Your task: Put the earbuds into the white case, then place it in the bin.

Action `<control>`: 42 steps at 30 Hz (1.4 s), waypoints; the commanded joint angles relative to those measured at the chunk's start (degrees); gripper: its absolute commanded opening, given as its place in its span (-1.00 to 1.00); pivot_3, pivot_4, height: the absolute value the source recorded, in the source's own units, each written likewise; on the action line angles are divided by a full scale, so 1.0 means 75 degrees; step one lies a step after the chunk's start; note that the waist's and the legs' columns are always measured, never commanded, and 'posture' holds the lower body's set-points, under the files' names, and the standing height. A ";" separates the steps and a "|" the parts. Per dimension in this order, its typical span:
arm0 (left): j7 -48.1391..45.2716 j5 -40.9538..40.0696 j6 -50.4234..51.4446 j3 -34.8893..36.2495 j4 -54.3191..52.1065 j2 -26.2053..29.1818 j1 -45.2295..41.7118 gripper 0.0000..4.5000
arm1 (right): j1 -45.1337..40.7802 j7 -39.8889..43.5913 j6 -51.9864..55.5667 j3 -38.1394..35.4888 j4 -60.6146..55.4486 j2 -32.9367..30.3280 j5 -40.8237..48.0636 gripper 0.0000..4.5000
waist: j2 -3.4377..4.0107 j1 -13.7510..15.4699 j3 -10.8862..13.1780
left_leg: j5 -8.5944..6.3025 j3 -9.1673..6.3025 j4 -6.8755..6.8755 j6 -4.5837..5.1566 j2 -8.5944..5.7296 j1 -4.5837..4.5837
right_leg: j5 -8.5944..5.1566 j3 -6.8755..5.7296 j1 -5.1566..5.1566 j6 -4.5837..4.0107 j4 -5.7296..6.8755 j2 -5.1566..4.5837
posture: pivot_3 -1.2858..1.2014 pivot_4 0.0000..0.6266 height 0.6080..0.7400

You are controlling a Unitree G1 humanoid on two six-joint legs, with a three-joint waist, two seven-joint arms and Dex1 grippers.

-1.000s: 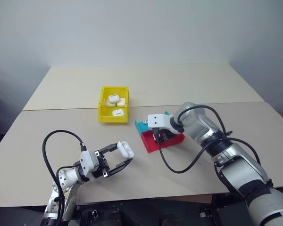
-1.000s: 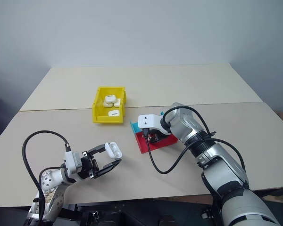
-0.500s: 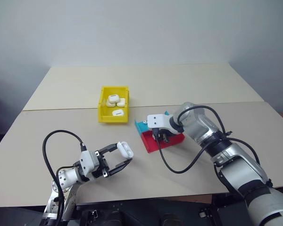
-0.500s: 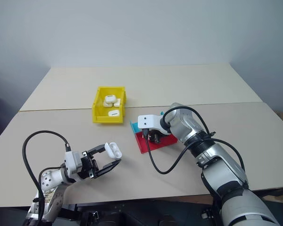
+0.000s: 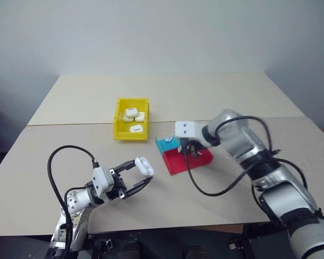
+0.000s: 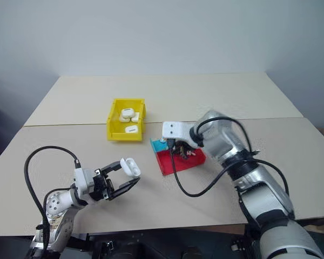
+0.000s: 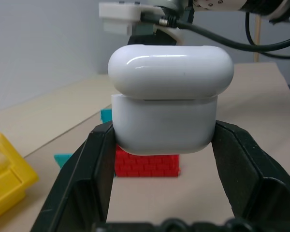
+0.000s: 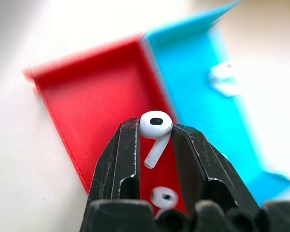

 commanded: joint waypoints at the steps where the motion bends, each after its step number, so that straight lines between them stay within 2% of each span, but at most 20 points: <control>1: 0.0053 -0.0534 0.0364 -0.0031 -0.0772 0.0001 -0.0235 0.21 | 0.0126 -0.0095 0.0970 -0.1497 -0.1377 -0.0215 0.1143 -0.45 | -0.0001 0.0006 0.0000 | 0.0000 0.0001 -0.0003 0.0000 0.0000 -0.0001 | 0.0000 0.0000 0.0000 0.0000 -0.0004 0.0001 | 0.03 -0.52 1.00; 5: -0.0099 -0.1442 0.1080 -0.0027 -0.1346 0.0052 -0.0553 0.21 | 0.0716 -0.0589 0.0855 -0.3611 -0.2558 0.0265 0.3000 -0.45 | -0.0002 0.0004 0.0000 | 0.0000 0.0004 -0.0021 0.0000 0.0001 0.0000 | 0.0000 -0.0002 0.0007 0.0000 -0.0028 -0.0001 | 0.03 -0.52 1.00; 7: -0.0177 -0.1915 0.1583 -0.0021 -0.1600 0.0145 -0.0742 0.21 | 0.1098 -0.0743 0.0622 -0.4314 -0.3021 0.0527 0.3813 -0.45 | -0.0004 -0.0003 0.0001 | 0.0000 -0.0001 -0.0027 0.0000 0.0002 0.0000 | 0.0000 -0.0008 0.0015 0.0000 -0.0038 0.0002 | 0.03 -0.52 1.00; 13: -0.0728 -0.2420 0.2519 -0.0274 -0.1764 0.0398 -0.1389 0.21 | 0.2219 -0.1358 -0.0219 -0.5092 -0.4108 0.1699 0.5885 -0.45 | -0.0003 -0.0043 0.0001 | 0.0000 0.0001 -0.0033 0.0000 0.0001 0.0004 | 0.0001 -0.0011 0.0026 0.0000 -0.0053 0.0002 | 0.03 -0.52 1.00; 17: -0.0992 -0.2442 0.2789 -0.0360 -0.1670 0.0373 -0.1638 0.21 | 0.2822 -0.1536 -0.0859 -0.5003 -0.4407 0.2319 0.6776 -0.45 | -0.0003 -0.0042 0.0002 | 0.0001 0.0000 -0.0035 0.0000 0.0002 0.0008 | 0.0002 -0.0011 0.0028 0.0000 -0.0053 0.0004 | 0.03 -0.52 1.00; 21: -0.1126 -0.2630 0.3099 -0.0278 -0.1728 0.0369 -0.1910 0.21 | 0.3254 -0.1473 -0.1452 -0.4534 -0.4476 0.2524 0.7009 -0.45 | -0.0002 -0.0032 0.0002 | 0.0001 -0.0001 -0.0034 -0.0001 0.0001 0.0007 | 0.0001 -0.0012 0.0028 0.0000 -0.0056 0.0004 | 0.03 -0.52 1.00; 30: -0.1149 -0.2763 0.3418 -0.0209 -0.1957 0.0362 -0.1899 0.21 | 0.3719 -0.1359 -0.2155 -0.3799 -0.4365 0.2269 0.7065 -0.45 | -0.0002 -0.0030 0.0002 | 0.0001 -0.0002 -0.0038 -0.0001 0.0002 0.0008 | 0.0002 -0.0012 0.0029 0.0000 -0.0064 0.0005 | 0.03 -0.52 1.00; 42: -0.1064 -0.2845 0.3706 -0.0053 -0.2136 0.0432 -0.1937 0.21 | 0.3756 -0.1188 -0.3175 -0.3048 -0.3848 0.1996 0.6568 -0.45 | -0.0002 -0.0027 0.0002 | 0.0001 -0.0001 -0.0037 -0.0001 0.0002 0.0010 | 0.0002 -0.0012 0.0032 0.0000 -0.0068 0.0004 | 0.03 -0.52 1.00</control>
